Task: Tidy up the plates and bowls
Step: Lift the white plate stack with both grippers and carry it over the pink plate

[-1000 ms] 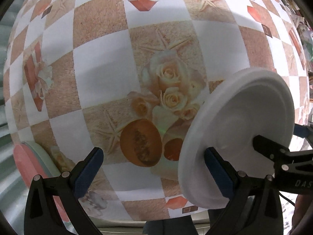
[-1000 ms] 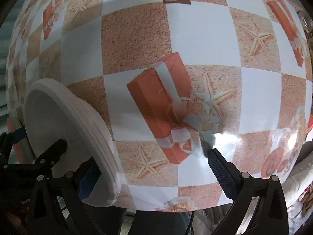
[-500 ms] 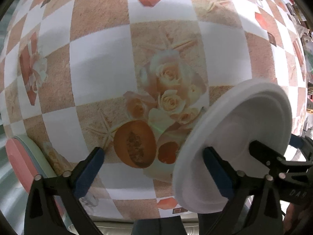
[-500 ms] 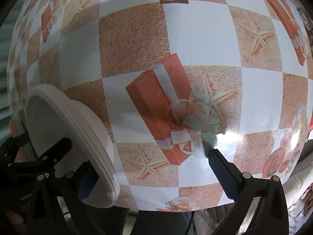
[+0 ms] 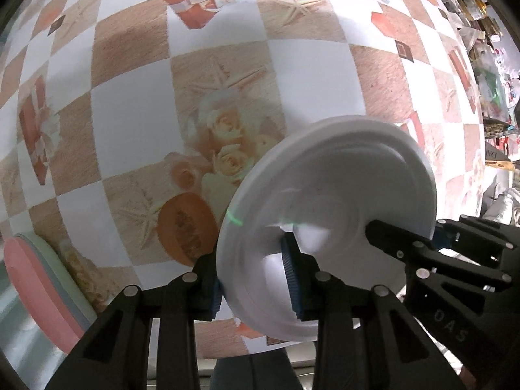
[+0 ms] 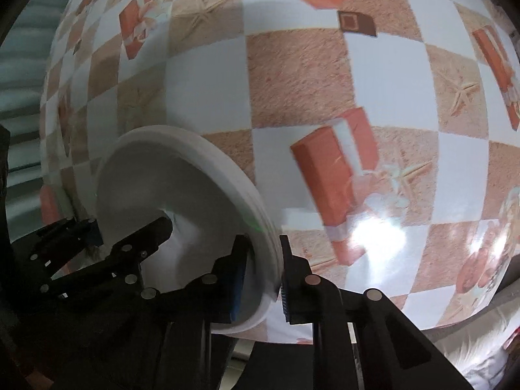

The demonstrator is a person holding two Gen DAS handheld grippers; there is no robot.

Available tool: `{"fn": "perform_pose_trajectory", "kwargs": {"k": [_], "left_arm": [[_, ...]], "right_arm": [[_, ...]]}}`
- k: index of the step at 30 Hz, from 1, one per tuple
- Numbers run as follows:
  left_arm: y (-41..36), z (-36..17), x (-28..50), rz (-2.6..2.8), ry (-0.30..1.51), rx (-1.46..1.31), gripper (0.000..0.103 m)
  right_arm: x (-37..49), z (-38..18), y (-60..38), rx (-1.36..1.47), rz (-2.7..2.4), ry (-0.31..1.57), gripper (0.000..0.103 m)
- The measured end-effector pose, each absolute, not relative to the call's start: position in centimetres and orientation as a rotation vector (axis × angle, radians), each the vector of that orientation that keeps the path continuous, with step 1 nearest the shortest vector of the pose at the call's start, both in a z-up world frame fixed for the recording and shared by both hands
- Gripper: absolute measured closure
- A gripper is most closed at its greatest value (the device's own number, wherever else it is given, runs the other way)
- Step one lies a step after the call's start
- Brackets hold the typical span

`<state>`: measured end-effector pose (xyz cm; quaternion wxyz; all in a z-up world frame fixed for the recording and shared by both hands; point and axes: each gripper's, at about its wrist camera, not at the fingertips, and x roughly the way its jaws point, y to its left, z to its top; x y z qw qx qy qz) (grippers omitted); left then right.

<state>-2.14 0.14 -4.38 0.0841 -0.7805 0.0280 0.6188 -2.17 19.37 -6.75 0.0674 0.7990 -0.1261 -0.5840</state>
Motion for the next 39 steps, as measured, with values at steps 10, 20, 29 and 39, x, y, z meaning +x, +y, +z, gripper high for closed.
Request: {"fn": "perform_pose_trajectory", "kwargs": {"k": [10, 20, 29, 39], "left_arm": [[-5.5, -4.0, 0.3, 1.923, 0.063, -2.371, 0.065], [-10.9, -3.7, 2.1, 1.968, -0.003, -2.401, 0.065], [-11.0, -3.5, 3.0, 1.985, 0.001, -2.369, 0.065], [-10.0, -2.7, 3.1, 1.999, 0.003, -2.359, 0.065]], "right_arm": [[-3.5, -8.5, 14.1, 2.402, -1.696, -0.297, 0.083], [-4.8, -9.7, 7.0, 2.345, -1.650, -0.188, 0.083], [-5.5, -10.8, 6.5, 2.369, -1.645, -0.137, 0.082], [-4.2, -11.0, 6.3, 2.380, -1.659, -0.165, 0.082]]}}
